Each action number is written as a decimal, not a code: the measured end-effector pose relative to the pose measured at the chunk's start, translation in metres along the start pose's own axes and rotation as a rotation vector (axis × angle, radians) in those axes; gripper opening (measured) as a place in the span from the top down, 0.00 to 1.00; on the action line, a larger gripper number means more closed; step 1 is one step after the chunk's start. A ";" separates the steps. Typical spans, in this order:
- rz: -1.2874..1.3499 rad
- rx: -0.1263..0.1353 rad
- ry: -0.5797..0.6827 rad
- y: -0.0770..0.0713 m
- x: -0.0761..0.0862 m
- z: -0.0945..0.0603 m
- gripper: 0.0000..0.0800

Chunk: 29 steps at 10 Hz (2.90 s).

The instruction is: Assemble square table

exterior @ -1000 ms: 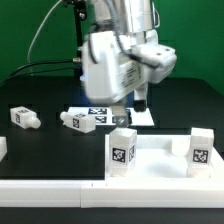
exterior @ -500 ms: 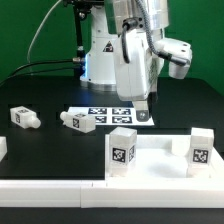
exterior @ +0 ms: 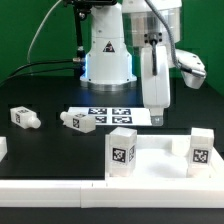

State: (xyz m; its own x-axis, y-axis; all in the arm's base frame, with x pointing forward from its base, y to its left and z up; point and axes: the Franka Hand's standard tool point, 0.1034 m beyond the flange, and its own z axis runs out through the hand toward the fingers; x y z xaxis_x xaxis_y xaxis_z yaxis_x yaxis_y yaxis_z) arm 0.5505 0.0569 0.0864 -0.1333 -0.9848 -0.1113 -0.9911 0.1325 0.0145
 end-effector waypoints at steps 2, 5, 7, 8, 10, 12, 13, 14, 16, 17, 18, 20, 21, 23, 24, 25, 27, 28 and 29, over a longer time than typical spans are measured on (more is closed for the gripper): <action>-0.002 0.006 0.009 0.003 0.001 0.006 0.19; 0.004 0.054 0.066 0.032 0.016 0.045 0.19; 0.006 0.072 0.090 0.040 0.016 0.062 0.19; 0.006 0.058 0.100 0.044 0.014 0.072 0.19; -0.007 0.053 0.106 0.045 0.014 0.076 0.19; -0.009 0.051 0.107 0.045 0.014 0.077 0.22; -0.010 0.051 0.108 0.045 0.014 0.078 0.45; -0.011 0.050 0.108 0.046 0.014 0.078 0.45; -0.011 0.049 0.109 0.046 0.015 0.078 0.91; -0.016 0.047 0.109 0.047 0.015 0.079 0.91; -0.038 0.045 0.109 0.047 0.014 0.079 0.94; -0.175 0.053 0.115 0.044 0.027 0.074 0.94; -0.244 0.049 0.116 0.048 0.045 0.071 0.94; -0.557 0.013 0.120 0.055 0.082 0.072 0.94; -0.690 0.022 0.130 0.054 0.088 0.071 0.94; -0.716 0.019 0.128 0.055 0.086 0.072 0.94; -0.817 0.014 0.138 0.053 0.092 0.071 0.94; -0.881 0.012 0.141 0.050 0.097 0.068 0.94; -1.000 -0.006 0.102 0.038 0.105 0.061 0.94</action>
Offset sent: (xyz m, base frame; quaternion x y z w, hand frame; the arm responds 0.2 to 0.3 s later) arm -0.0456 -0.0041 -0.0441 0.0132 0.0327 -0.0036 0.9994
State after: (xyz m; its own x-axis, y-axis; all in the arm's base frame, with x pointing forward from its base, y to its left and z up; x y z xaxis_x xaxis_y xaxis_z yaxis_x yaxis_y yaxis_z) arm 0.4994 -0.0349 0.0144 0.7613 -0.6483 0.0108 -0.6477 -0.7611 -0.0338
